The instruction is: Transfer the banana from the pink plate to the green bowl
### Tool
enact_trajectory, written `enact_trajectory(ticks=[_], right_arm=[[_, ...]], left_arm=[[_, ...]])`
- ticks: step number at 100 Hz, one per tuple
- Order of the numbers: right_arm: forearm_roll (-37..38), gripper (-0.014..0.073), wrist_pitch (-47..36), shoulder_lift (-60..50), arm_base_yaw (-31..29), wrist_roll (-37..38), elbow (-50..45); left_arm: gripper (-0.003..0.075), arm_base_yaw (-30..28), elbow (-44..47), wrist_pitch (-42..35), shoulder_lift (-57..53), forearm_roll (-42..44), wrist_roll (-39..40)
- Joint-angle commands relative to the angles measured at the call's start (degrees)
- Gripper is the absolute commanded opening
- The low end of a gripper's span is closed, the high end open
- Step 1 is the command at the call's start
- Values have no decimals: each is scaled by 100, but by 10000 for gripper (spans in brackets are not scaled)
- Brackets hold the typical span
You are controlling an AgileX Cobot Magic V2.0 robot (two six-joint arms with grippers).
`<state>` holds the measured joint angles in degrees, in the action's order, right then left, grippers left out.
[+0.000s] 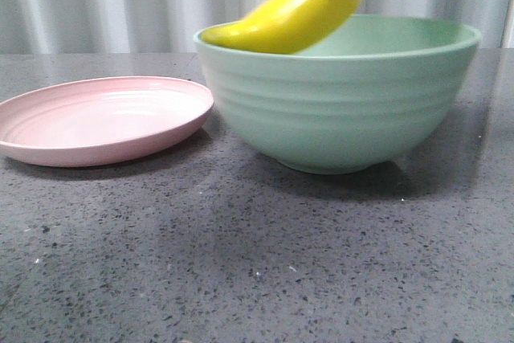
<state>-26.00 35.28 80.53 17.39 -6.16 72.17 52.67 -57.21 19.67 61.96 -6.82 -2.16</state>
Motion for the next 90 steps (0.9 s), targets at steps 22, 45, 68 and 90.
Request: enact_trajectory(ticks=[22, 45, 68, 90], right_arm=[[183, 310, -408, -72, -40, -82, 214], [222, 438, -373, -143, -40, -82, 214], [620, 282, -164, -418, -40, -82, 214], [957, -69, -72, -840, -40, -82, 214]], left_arm=[[305, 35, -200, -428, -127, -12, -16], [305, 35, -200, -602, -132, -109, 29], [265, 35, -200, -863, -196, -118, 29], [7, 35, -34, -866, -601, -118, 29]])
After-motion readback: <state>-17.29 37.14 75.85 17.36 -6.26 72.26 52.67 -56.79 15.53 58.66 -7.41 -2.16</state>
